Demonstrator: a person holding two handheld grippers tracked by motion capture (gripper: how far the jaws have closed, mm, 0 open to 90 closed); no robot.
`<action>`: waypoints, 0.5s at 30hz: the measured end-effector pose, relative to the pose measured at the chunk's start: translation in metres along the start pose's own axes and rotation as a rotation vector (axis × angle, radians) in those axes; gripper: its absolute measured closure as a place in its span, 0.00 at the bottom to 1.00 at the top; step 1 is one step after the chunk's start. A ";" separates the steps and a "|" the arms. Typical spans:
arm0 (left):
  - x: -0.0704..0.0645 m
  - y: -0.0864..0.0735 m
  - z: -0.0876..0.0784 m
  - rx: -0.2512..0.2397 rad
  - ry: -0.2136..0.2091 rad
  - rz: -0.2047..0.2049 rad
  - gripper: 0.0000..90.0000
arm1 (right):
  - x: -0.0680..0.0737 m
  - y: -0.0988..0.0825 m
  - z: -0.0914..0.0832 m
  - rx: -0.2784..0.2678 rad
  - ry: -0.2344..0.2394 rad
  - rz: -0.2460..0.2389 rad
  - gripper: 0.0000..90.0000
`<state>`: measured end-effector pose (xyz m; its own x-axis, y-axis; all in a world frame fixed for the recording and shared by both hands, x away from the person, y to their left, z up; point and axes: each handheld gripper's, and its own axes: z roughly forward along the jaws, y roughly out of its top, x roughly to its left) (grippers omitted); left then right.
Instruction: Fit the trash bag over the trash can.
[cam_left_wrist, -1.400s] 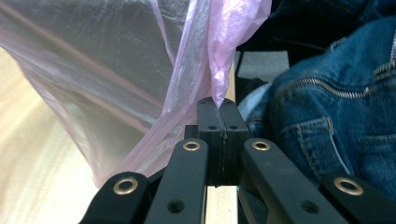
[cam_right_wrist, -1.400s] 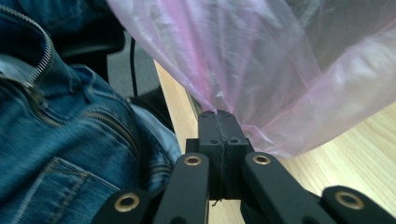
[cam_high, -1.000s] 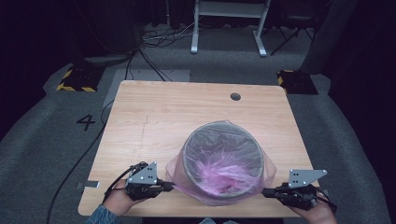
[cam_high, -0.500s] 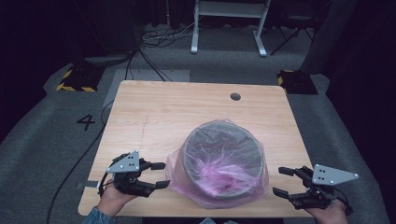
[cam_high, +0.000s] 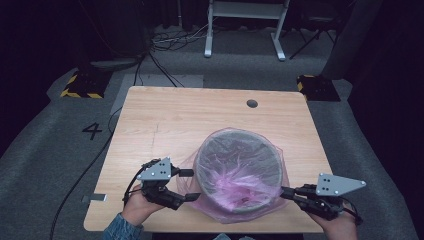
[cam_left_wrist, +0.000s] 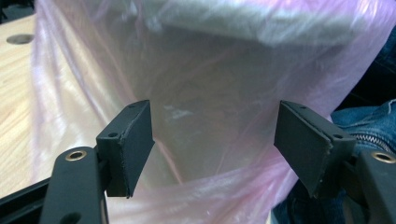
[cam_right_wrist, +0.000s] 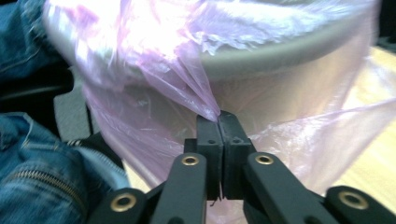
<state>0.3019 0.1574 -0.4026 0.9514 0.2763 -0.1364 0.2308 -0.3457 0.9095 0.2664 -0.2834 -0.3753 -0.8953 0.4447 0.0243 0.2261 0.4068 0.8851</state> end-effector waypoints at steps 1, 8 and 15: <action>0.000 0.001 0.000 -0.002 0.002 0.001 0.31 | -0.002 0.002 -0.002 -0.009 0.000 0.006 0.99; -0.009 0.006 -0.003 0.011 0.048 0.043 0.94 | -0.002 0.007 -0.001 -0.009 0.008 -0.011 0.99; -0.013 0.011 -0.020 -0.056 0.122 0.065 1.00 | -0.006 0.011 -0.010 -0.028 -0.026 -0.016 0.99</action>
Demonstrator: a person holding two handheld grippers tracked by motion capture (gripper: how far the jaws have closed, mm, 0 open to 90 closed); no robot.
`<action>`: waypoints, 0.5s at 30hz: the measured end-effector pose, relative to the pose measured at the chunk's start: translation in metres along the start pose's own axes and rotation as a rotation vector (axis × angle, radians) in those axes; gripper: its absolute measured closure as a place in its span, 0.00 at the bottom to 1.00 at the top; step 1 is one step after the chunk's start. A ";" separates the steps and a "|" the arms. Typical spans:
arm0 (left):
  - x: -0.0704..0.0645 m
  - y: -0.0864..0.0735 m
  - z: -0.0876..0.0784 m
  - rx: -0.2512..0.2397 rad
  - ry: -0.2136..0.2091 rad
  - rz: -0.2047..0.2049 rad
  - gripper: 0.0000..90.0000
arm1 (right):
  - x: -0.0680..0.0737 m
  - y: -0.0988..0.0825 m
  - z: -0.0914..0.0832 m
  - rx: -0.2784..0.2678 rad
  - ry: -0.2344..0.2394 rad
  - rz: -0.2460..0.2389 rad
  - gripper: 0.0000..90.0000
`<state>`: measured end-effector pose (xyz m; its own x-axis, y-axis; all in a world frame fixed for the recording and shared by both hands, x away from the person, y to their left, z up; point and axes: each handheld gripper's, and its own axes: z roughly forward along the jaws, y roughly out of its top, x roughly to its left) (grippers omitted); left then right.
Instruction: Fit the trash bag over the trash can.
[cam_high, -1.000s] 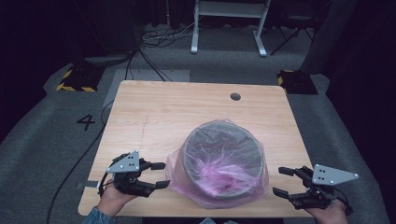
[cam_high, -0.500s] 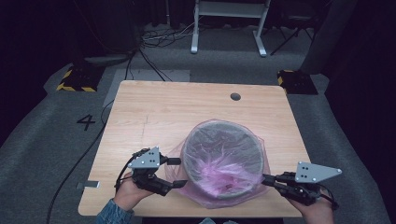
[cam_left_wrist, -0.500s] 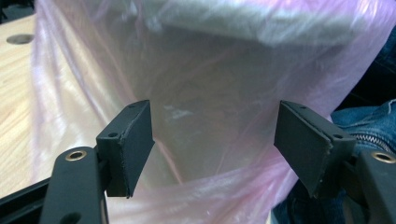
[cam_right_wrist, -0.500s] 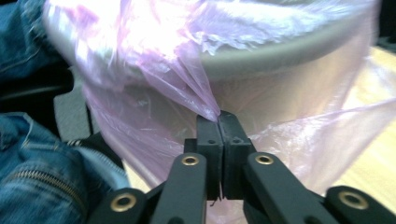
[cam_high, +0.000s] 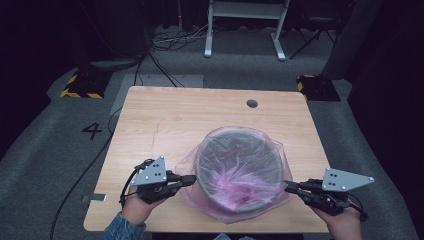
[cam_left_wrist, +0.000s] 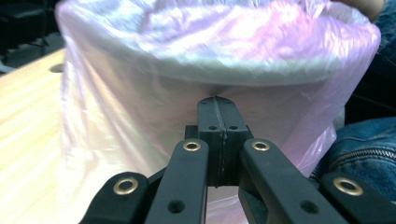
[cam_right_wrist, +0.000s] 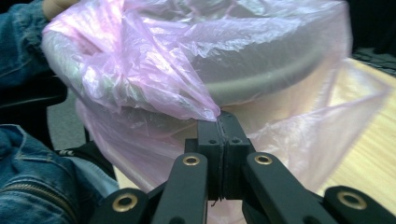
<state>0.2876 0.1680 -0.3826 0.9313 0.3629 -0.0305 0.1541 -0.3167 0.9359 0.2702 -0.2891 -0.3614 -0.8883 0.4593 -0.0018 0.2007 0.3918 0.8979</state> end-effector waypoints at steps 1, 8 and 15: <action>0.001 0.000 -0.003 -0.007 0.012 -0.002 1.00 | -0.001 0.000 -0.002 0.000 -0.008 0.003 0.99; 0.008 0.012 -0.012 -0.054 0.099 -0.005 0.54 | -0.005 0.002 -0.005 -0.008 -0.022 0.008 0.99; -0.007 0.034 -0.008 -0.117 -0.044 0.090 0.41 | -0.012 0.007 -0.002 -0.028 0.055 0.050 0.97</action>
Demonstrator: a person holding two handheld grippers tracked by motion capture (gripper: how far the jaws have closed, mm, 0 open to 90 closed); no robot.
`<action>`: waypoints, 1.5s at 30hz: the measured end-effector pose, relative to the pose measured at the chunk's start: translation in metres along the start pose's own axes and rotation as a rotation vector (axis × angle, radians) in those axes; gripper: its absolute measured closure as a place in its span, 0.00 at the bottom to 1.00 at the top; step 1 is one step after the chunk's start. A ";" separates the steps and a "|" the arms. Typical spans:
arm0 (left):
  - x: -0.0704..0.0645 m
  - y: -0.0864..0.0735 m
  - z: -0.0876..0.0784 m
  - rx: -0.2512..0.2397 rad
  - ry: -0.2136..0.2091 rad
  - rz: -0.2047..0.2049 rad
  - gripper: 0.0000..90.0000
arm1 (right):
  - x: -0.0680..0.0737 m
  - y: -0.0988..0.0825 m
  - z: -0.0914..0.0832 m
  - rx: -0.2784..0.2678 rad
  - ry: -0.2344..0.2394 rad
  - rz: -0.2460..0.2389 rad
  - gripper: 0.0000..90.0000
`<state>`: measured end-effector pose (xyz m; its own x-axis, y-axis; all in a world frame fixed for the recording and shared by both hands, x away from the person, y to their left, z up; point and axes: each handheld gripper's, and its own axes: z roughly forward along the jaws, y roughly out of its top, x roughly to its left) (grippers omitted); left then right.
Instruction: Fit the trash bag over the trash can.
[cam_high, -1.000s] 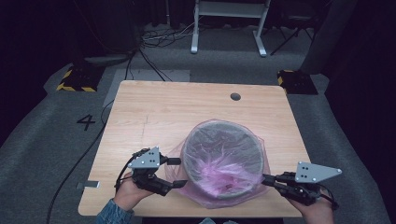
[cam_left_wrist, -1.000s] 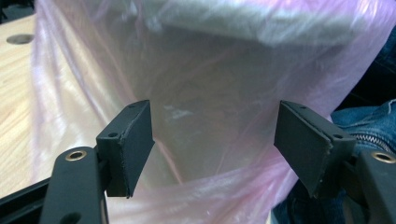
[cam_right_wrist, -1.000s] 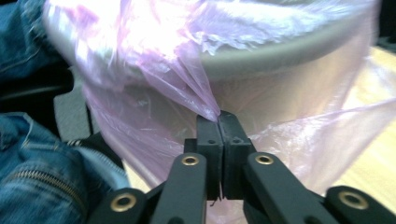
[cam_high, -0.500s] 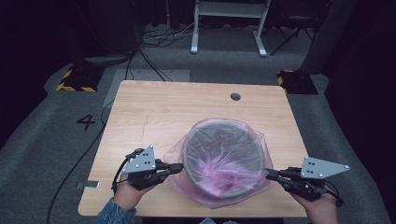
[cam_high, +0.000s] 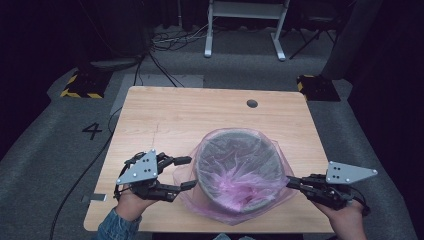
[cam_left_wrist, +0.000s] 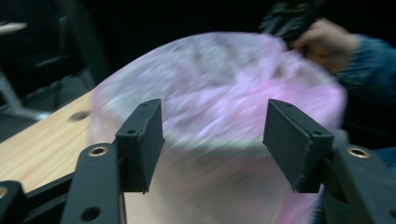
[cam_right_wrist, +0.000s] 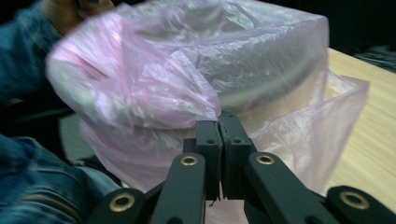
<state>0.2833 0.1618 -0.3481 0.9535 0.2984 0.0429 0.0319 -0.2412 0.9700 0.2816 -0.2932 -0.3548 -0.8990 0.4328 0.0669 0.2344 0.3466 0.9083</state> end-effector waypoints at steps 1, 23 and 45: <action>-0.001 0.001 0.004 0.010 -0.007 0.004 0.40 | 0.000 0.001 0.000 -0.001 0.006 0.006 0.97; -0.015 0.022 0.049 0.247 -0.025 0.092 1.00 | 0.000 0.001 -0.003 0.025 -0.002 0.007 0.96; 0.029 -0.001 -0.010 0.146 0.172 -0.027 1.00 | -0.050 -0.013 0.009 0.057 -0.088 0.103 1.00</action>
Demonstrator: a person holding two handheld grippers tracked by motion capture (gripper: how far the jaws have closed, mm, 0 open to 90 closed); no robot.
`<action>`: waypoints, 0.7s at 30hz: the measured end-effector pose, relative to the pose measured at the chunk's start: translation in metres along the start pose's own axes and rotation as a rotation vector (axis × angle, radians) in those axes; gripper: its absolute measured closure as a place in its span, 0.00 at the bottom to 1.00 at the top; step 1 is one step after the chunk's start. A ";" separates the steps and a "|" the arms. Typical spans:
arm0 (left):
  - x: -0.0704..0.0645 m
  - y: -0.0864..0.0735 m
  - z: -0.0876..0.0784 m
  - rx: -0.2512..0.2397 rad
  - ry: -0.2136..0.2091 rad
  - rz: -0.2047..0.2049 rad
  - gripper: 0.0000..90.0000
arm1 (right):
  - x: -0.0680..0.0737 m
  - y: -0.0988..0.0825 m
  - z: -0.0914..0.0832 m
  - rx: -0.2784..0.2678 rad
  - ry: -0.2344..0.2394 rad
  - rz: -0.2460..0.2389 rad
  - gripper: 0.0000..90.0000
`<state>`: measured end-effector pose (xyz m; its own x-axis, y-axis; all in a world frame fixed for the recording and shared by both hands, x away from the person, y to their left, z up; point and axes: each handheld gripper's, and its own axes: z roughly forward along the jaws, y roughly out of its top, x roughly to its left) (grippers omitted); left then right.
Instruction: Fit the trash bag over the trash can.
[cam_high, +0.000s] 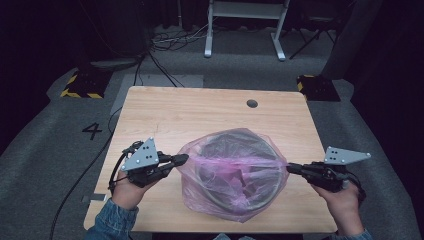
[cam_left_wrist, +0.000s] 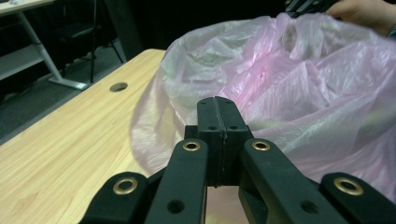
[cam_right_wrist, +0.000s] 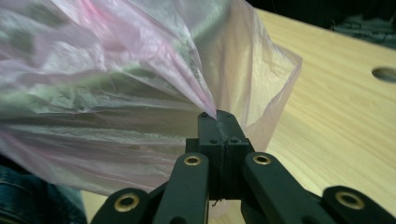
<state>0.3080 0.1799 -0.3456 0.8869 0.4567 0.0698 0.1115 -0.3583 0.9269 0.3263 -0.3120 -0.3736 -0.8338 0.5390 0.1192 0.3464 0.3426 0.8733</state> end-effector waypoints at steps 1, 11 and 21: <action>0.003 -0.002 0.001 -0.001 -0.001 -0.010 1.00 | -0.003 -0.002 0.003 0.011 -0.006 0.007 1.00; 0.018 -0.025 0.022 0.002 -0.008 -0.103 1.00 | -0.012 -0.024 0.027 0.080 0.040 0.068 1.00; 0.028 -0.028 0.032 0.014 0.050 -0.115 1.00 | -0.016 -0.025 0.031 0.090 -0.004 0.075 0.99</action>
<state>0.3440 0.1763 -0.3813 0.8443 0.5356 -0.0183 0.2180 -0.3120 0.9248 0.3442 -0.3057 -0.4120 -0.8025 0.5686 0.1808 0.4450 0.3685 0.8162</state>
